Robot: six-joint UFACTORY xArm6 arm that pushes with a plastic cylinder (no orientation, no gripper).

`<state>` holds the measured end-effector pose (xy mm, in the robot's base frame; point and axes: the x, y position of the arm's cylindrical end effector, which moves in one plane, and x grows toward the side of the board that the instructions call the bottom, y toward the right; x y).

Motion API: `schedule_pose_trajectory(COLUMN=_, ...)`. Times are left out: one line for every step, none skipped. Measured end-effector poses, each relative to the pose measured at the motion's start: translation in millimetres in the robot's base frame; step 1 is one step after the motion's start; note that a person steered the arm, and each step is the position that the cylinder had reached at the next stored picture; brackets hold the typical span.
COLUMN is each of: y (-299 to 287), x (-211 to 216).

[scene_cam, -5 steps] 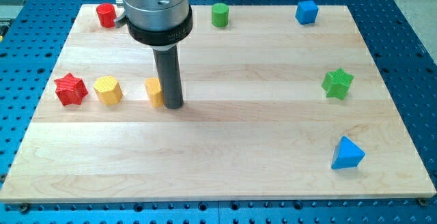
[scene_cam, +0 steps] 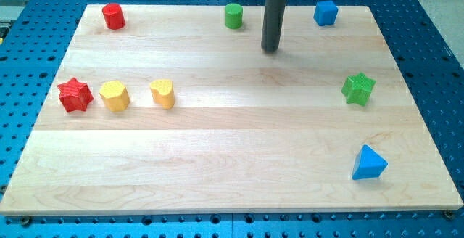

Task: Push the green circle to the center of the board

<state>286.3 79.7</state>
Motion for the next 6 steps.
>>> schedule_pose_trajectory(y=0, x=-55)
schedule_pose_trajectory(y=-14, x=-74)
schedule_pose_trajectory(y=-62, x=-58)
schedule_pose_trajectory(y=-92, x=-22)
schedule_pose_trajectory(y=-92, x=17)
schedule_pose_trajectory(y=-80, x=-28)
